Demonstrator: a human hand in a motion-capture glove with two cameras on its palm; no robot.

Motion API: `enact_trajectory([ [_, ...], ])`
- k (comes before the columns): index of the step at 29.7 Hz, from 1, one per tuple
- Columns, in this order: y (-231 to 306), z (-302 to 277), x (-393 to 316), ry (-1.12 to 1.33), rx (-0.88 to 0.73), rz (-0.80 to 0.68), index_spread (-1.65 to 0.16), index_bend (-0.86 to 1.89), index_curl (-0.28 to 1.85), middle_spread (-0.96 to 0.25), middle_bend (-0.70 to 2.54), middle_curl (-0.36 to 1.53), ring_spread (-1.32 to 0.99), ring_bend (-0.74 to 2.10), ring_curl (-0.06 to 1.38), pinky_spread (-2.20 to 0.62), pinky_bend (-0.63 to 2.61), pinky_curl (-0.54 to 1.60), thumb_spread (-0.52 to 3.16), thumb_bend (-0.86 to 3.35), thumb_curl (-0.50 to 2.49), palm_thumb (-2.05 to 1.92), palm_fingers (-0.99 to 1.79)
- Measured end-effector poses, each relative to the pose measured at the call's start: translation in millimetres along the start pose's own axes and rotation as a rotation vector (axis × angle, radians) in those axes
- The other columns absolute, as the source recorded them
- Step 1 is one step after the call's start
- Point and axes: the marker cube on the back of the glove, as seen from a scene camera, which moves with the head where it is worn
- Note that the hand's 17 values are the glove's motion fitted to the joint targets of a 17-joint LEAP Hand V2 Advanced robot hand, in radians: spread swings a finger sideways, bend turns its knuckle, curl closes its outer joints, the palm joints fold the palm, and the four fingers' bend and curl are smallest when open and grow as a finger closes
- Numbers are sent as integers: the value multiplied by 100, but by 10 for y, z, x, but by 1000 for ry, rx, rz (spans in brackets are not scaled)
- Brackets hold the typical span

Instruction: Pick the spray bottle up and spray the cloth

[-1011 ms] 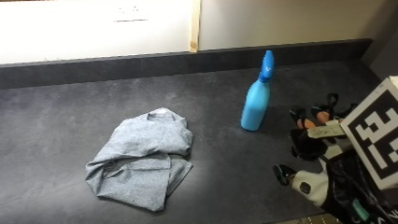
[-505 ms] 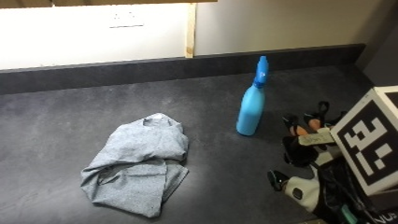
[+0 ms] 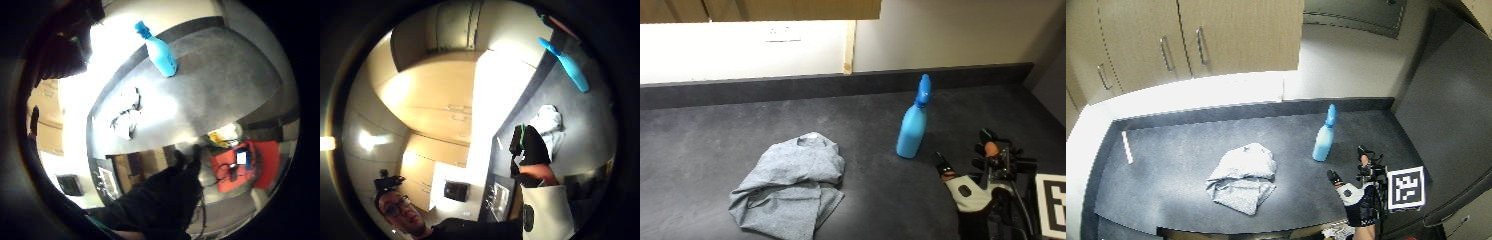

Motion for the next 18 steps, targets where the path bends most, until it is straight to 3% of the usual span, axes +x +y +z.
enact_trajectory([
  [8,106,272,204,-553,111,238,-34,8,16,11,18,27,7,53,35,3,97,41,102,8,45,72,31],
  [18,115,427,398,-517,104,290,-34,10,15,12,20,30,8,55,36,3,99,42,102,3,48,76,30],
])
